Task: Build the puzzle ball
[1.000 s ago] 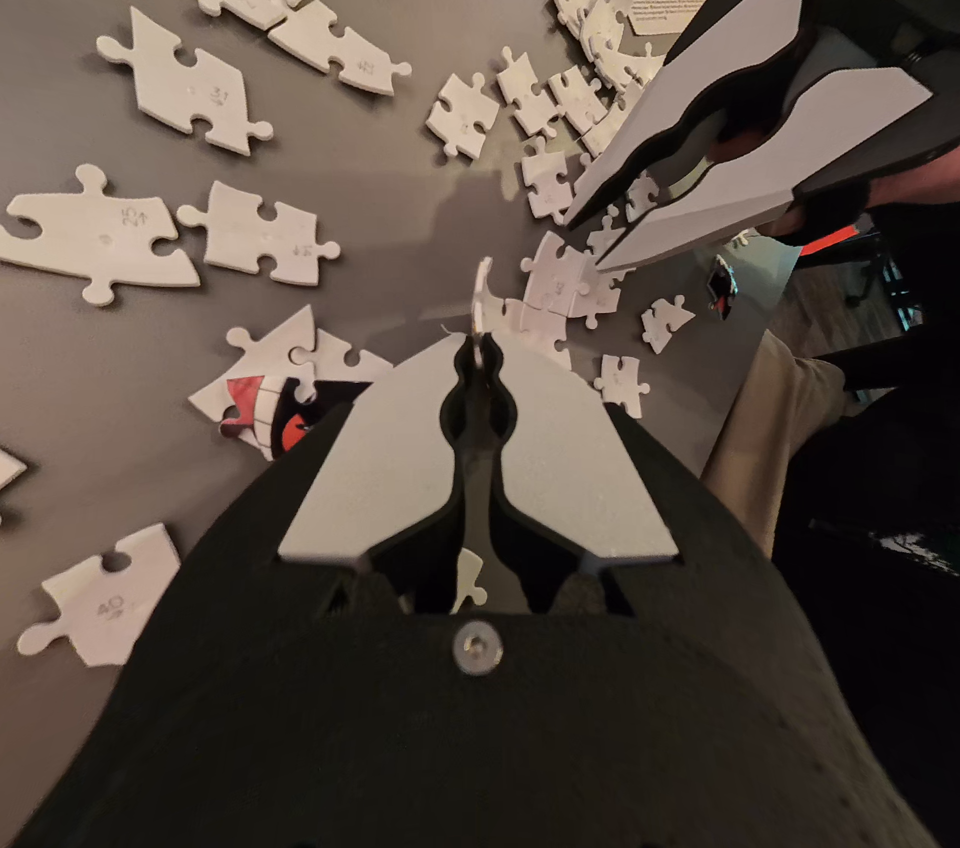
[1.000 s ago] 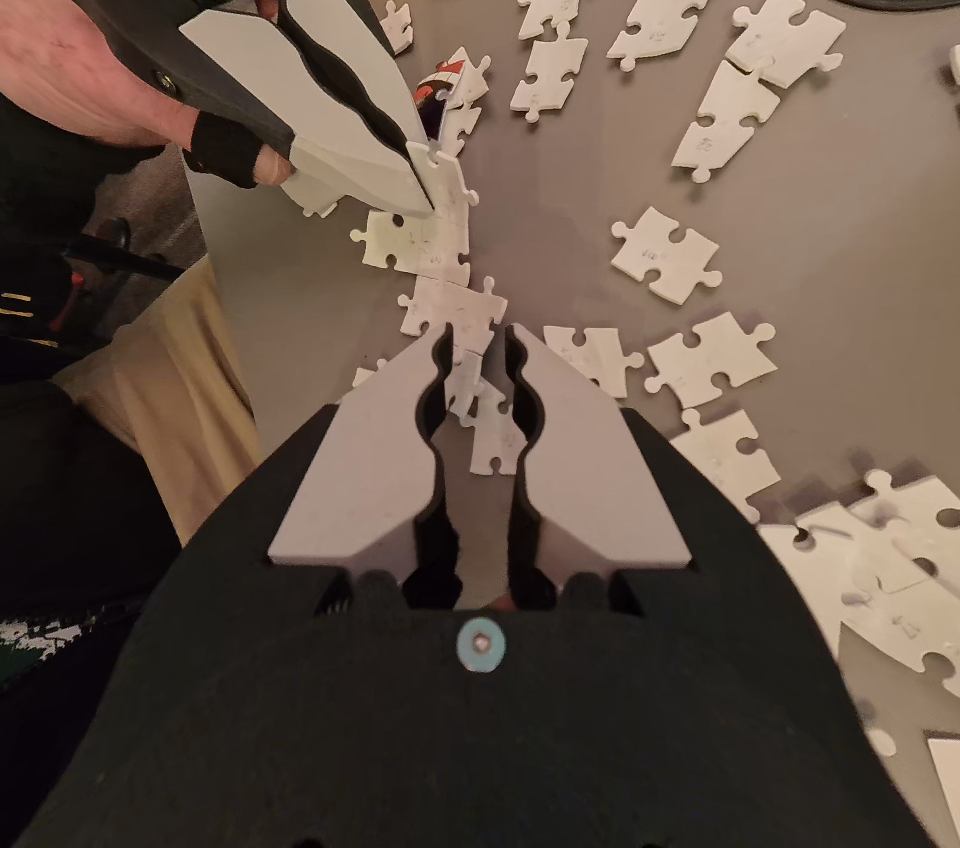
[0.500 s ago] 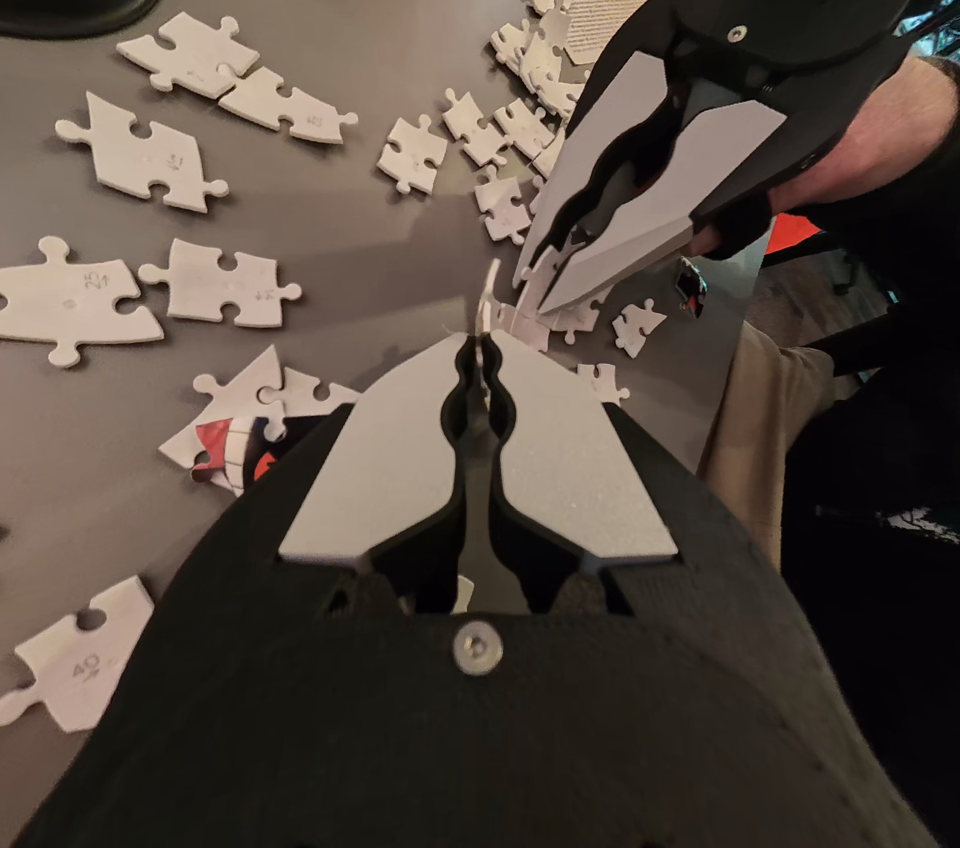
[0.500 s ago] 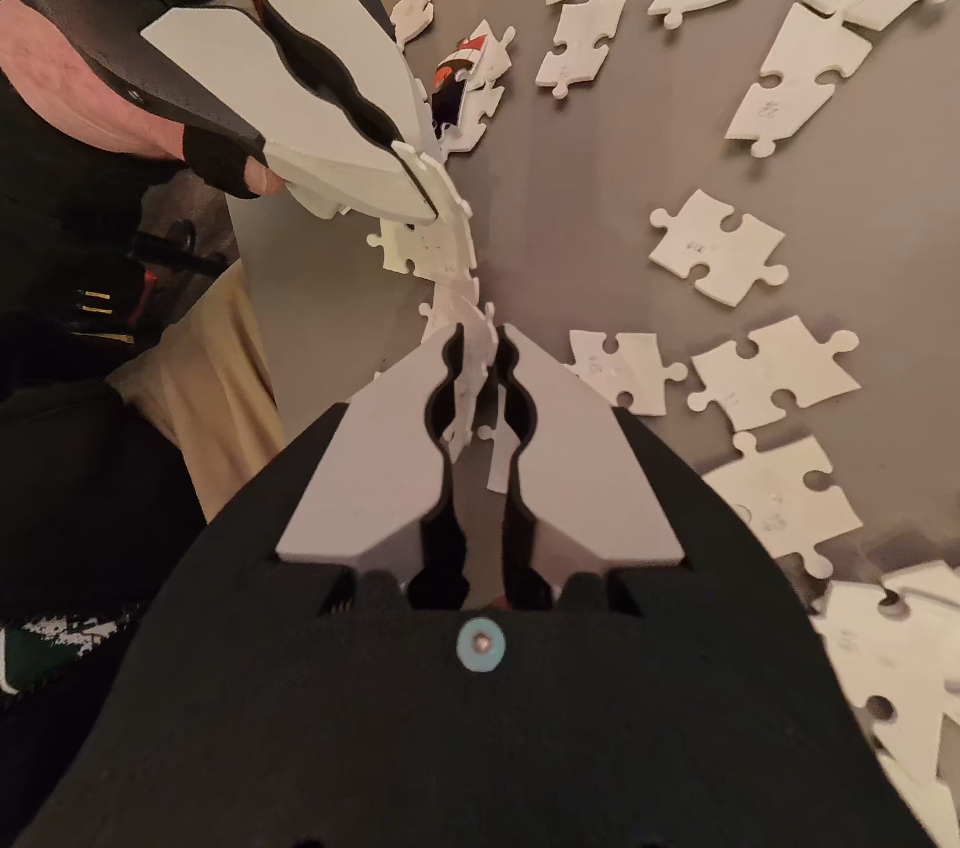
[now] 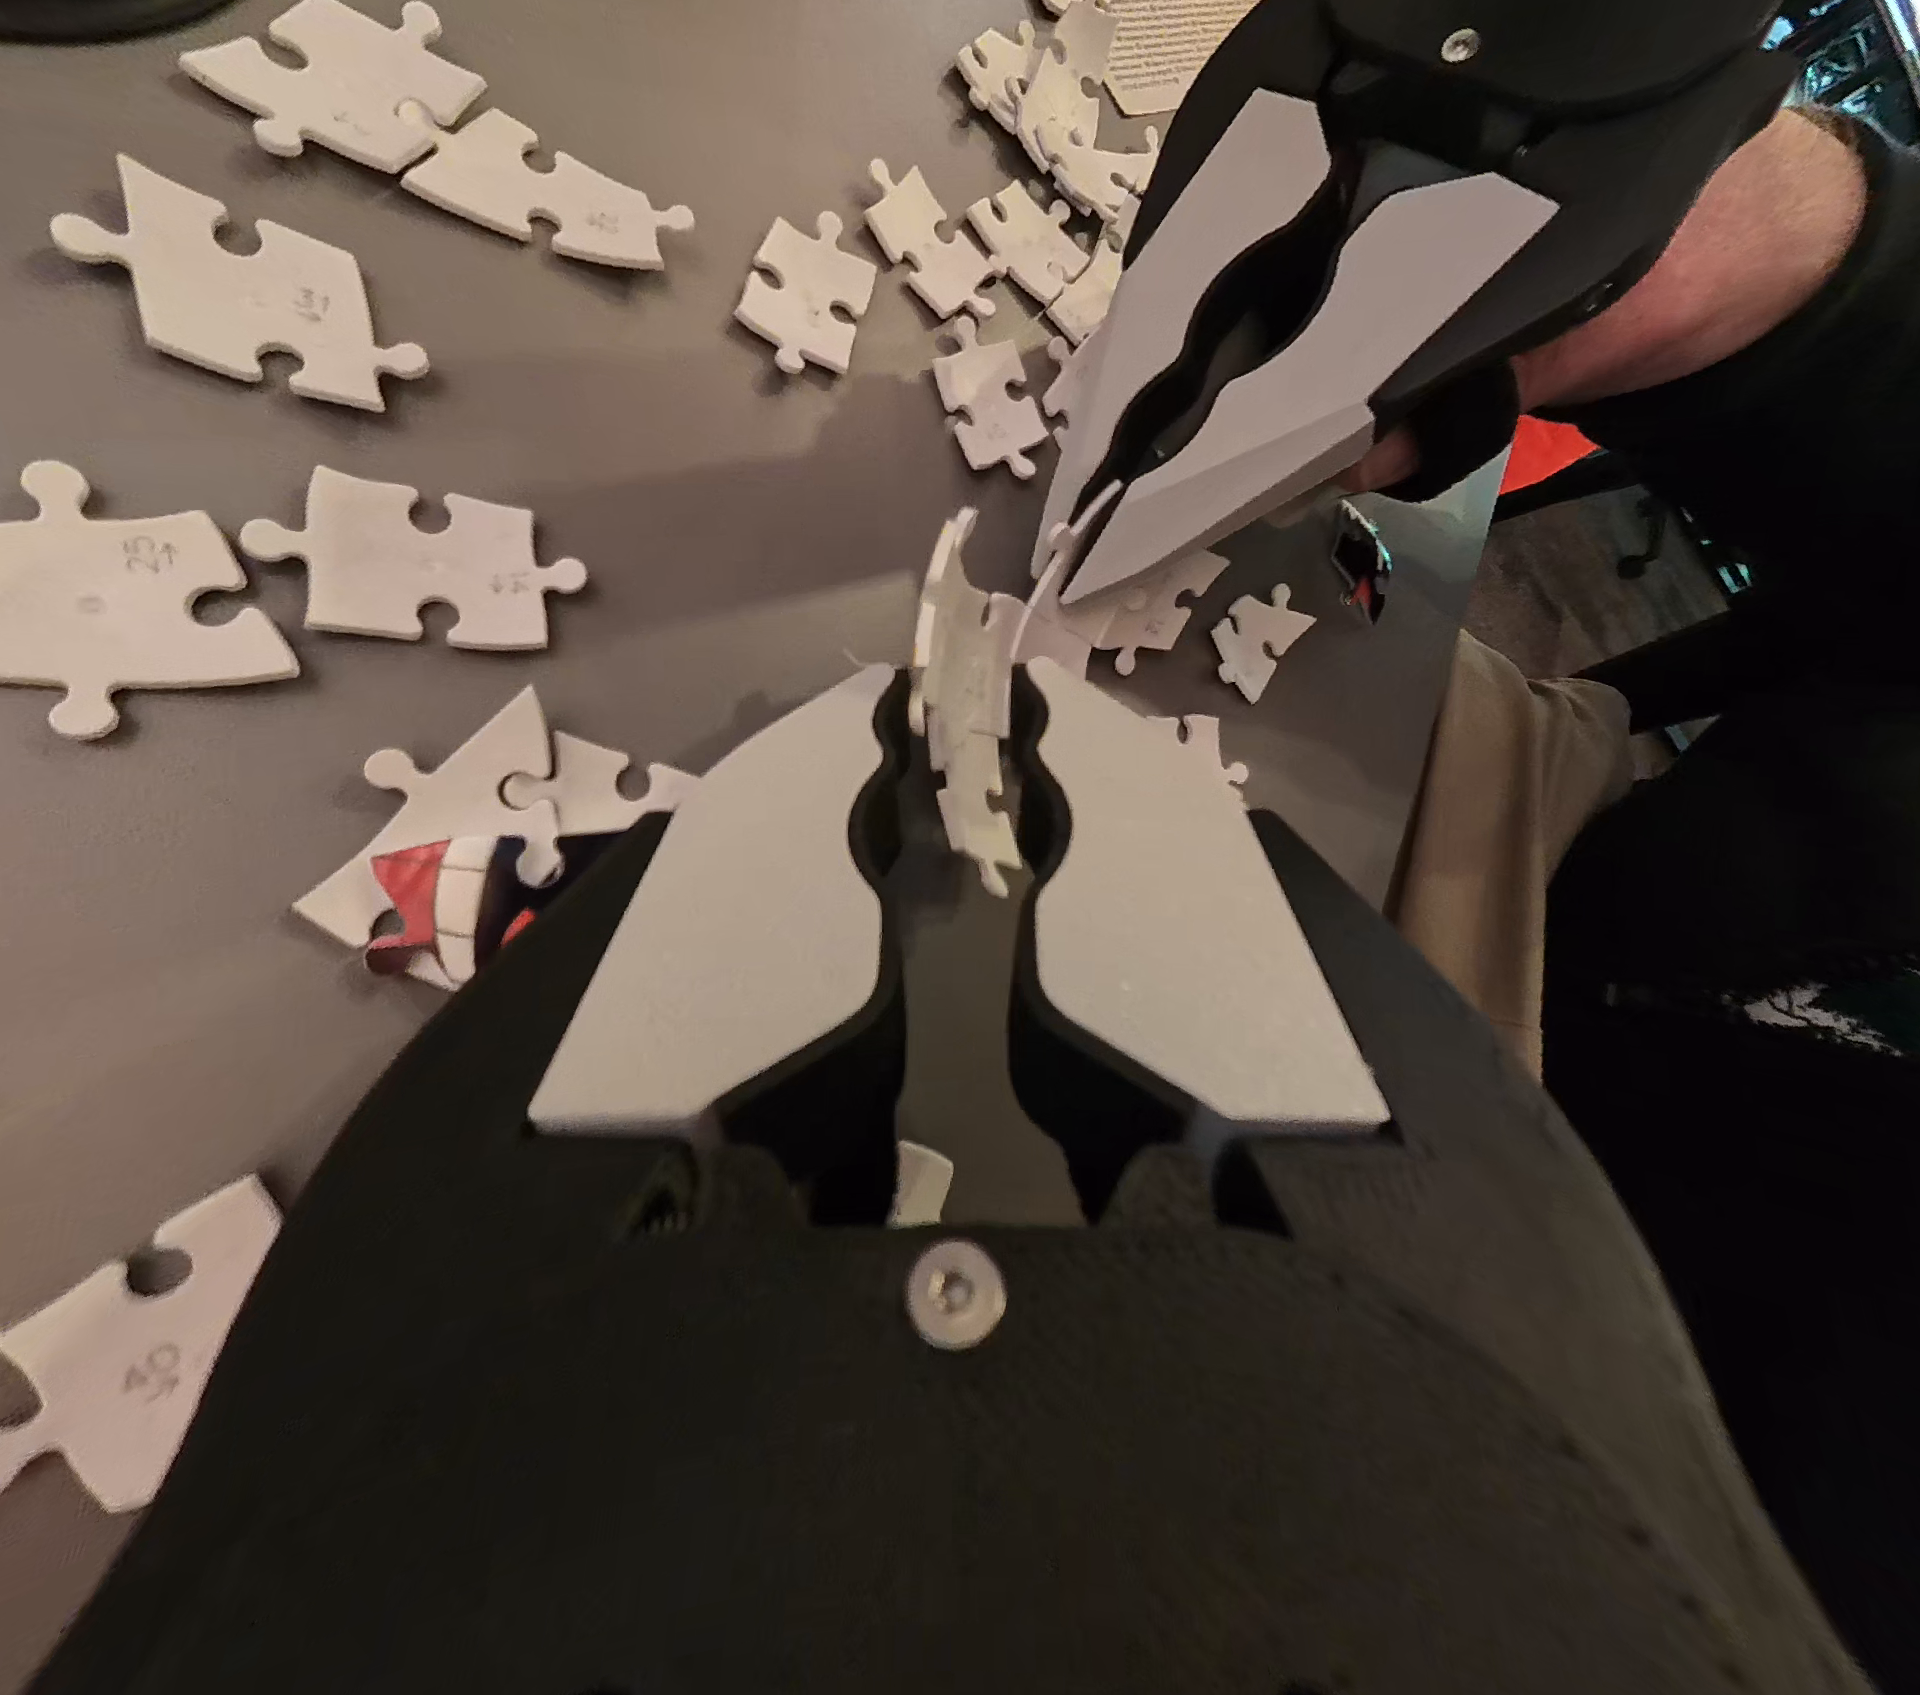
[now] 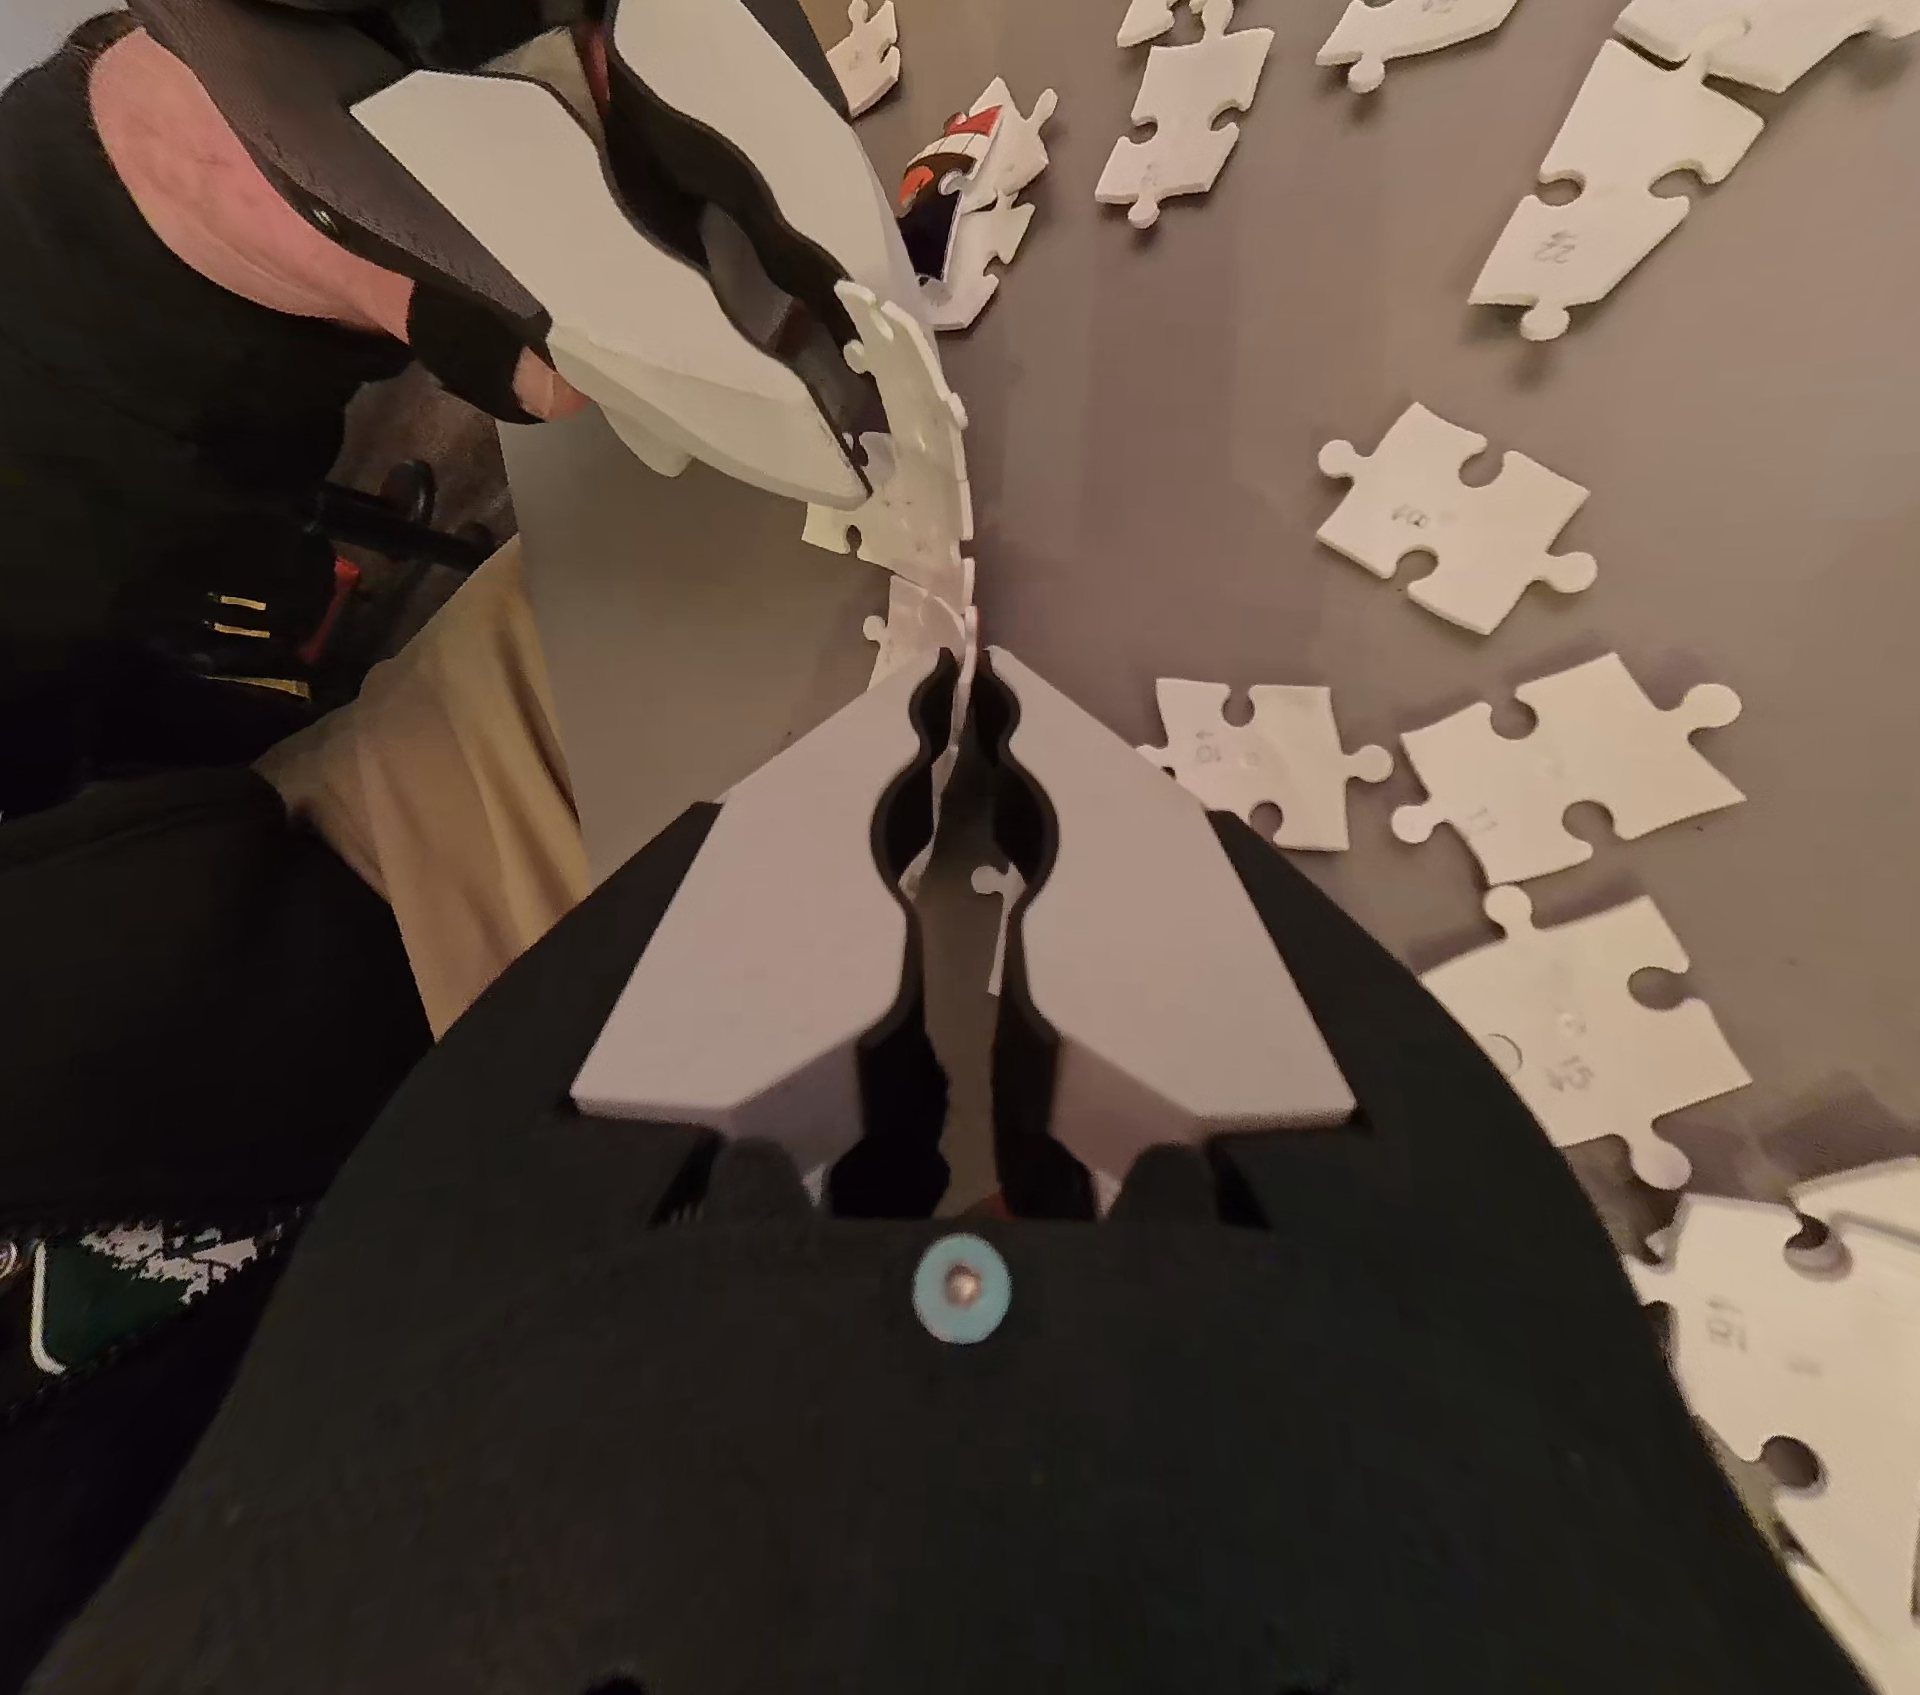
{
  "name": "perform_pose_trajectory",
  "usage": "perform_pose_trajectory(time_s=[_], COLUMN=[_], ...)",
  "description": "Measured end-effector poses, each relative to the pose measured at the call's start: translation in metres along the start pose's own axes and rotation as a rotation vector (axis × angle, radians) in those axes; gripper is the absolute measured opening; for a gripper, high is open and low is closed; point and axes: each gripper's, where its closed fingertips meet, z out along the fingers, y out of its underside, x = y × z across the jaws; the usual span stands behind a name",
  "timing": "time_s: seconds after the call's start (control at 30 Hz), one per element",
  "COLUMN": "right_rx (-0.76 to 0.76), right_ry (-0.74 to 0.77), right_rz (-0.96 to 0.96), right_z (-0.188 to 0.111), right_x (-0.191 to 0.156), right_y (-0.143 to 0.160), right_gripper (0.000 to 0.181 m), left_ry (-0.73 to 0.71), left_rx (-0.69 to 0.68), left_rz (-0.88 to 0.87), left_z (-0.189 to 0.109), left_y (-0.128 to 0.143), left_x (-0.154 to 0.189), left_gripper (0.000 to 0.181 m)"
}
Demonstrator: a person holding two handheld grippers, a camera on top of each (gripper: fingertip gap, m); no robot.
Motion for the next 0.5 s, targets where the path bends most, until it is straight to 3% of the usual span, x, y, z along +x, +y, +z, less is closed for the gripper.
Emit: perform_pose_trajectory(time_s=[0.27,0.5], right_rx=[0.007,0.017], right_ry=[-0.007,-0.006], right_rz=[-0.025,-0.023], right_z=[-0.0006,-0.0018], right_x=[-0.0028,-0.0019], right_y=[-0.0018,-0.0034], right_gripper=[0.000,0.000], left_ry=[0.020,0.052], left_rx=[-0.017,0.007], left_rz=[0.016,-0.006], left_z=[0.0034,0.0024], left_y=[0.0018,0.0002], left_x=[0.0031,0.0053], left_gripper=[0.003,0.002])
